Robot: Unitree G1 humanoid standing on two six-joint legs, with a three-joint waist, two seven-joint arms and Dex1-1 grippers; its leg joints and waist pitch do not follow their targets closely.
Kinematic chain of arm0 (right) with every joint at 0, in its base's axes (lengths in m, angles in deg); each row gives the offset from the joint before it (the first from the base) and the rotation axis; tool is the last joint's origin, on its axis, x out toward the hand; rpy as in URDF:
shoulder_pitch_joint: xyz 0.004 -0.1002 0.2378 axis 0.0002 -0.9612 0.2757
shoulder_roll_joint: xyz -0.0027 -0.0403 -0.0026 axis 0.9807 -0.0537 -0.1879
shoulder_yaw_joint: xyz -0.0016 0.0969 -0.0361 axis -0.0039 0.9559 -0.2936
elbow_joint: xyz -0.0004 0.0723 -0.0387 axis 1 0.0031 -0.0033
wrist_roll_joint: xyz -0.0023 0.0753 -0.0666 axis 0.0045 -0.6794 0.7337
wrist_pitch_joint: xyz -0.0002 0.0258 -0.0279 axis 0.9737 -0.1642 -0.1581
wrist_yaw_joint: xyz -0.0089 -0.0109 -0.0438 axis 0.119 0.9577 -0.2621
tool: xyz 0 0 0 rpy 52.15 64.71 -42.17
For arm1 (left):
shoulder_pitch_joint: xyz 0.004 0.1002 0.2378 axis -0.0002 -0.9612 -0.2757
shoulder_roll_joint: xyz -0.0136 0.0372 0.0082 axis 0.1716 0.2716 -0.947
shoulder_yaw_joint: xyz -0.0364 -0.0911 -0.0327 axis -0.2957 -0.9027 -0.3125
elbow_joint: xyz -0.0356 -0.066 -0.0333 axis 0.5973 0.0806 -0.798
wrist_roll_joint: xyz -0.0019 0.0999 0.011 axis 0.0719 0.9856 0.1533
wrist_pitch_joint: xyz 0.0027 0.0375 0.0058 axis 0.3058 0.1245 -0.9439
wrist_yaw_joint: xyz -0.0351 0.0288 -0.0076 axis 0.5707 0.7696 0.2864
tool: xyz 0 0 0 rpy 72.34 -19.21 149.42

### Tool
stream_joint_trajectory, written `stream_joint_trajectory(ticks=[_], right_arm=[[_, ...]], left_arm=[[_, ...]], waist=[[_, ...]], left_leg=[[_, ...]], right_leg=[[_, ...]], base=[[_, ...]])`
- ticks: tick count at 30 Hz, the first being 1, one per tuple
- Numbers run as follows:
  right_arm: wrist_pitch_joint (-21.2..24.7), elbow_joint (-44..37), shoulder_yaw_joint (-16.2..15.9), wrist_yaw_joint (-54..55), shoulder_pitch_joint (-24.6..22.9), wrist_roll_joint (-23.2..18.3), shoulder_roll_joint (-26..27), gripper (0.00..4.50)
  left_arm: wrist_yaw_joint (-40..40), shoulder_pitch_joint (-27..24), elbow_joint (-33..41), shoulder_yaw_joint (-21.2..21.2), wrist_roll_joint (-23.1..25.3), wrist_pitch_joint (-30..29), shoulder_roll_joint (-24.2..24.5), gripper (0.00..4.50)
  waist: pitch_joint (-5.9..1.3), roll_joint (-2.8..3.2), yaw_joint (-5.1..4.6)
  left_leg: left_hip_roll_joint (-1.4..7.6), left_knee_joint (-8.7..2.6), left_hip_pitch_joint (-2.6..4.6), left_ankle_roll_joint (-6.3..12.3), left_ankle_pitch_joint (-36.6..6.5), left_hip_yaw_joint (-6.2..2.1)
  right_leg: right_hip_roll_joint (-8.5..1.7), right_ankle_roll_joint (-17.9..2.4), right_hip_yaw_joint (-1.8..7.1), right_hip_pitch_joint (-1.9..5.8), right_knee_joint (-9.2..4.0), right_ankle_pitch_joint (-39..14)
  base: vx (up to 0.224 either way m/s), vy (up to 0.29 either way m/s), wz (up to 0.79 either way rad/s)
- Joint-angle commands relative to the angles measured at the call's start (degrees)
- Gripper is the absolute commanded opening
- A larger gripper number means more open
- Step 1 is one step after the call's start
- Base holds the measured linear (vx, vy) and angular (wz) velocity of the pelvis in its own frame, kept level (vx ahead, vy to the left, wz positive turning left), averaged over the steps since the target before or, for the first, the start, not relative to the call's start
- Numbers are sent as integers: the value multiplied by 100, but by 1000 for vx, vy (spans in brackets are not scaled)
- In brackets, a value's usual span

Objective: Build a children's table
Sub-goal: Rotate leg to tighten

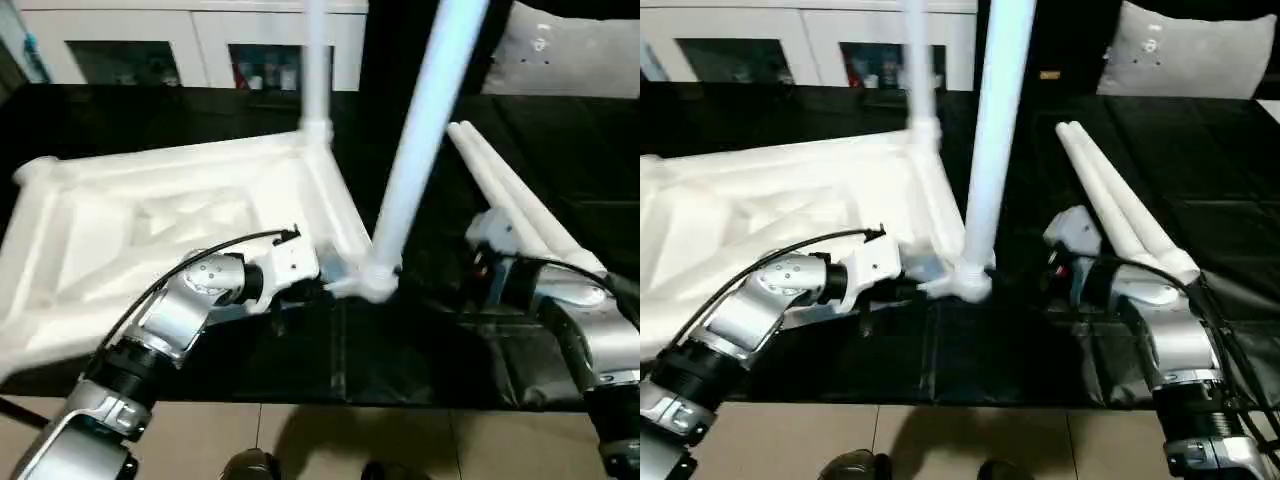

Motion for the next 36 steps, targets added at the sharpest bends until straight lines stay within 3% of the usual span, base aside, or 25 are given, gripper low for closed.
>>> stream_joint_trajectory(ticks=[1,3,9,11,15,17,26,32,33,34,36], right_arm=[[-100,-82,-180,-347,-7,28,-123,443],[-71,-55,-260,-521,14,7,-110,443],[18,79,-466,-874,81,-51,-86,405],[13,92,-480,-888,85,-55,-89,375],[62,174,-482,-961,131,-83,-94,359],[85,202,-473,-1015,142,-100,-96,334],[164,171,-474,-1134,104,-206,-42,278],[580,-161,-398,-722,-30,-346,254,272],[698,-176,-390,-348,-17,-234,408,272],[878,-39,-331,494,81,9,760,272],[908,108,-259,999,163,121,991,272]], left_arm=[[-341,78,230,152,-73,249,52,0],[-515,85,255,168,-149,311,76,0],[-809,106,259,200,-232,457,110,0],[-817,110,252,202,-234,464,111,0],[-843,129,224,198,-211,503,114,0],[-863,130,210,199,-206,515,117,0],[-870,126,161,163,-220,524,97,0],[-442,125,251,-58,-356,-14,-154,0],[-246,134,294,-128,-398,-240,-293,0],[155,162,350,-219,-411,-619,-573,0],[378,187,358,-257,-409,-820,-748,0]], waist=[[-459,-18,4],[-488,-42,25],[-497,-26,66],[-501,-26,80],[-506,-31,117],[-542,-43,135],[-561,-57,158],[-531,-52,150],[-534,-53,147],[-491,-11,116],[-500,-53,66]], left_leg=[[373,-342,82,609,-649,-118],[376,-330,71,626,-577,-122],[378,-313,64,600,-580,-121],[378,-314,67,571,-608,-121],[371,-308,67,535,-611,-119],[372,-296,67,543,-537,-118],[368,-268,49,605,-384,-115],[360,-276,45,557,-452,-114],[362,-281,57,520,-474,-123],[359,-296,65,438,-555,-121],[337,-317,38,297,-635,-145]], right_leg=[[-545,-1247,324,365,-394,-867],[-557,-1293,324,385,-361,-720],[-556,-1282,319,373,-362,-792],[-556,-1265,318,373,-365,-841],[-555,-1225,320,375,-367,-912],[-551,-1232,316,389,-346,-826],[-545,-1244,310,383,-313,-648],[-543,-1210,313,371,-333,-829],[-543,-1190,309,369,-340,-916],[-535,-1194,311,325,-366,-1067],[-557,-1091,292,382,-389,-1353]], base=[[0,0,0],[0,0,0],[0,0,0],[0,0,0],[0,0,0],[0,0,0],[0,0,0],[0,0,0],[0,0,0],[0,0,0],[0,0,0]])
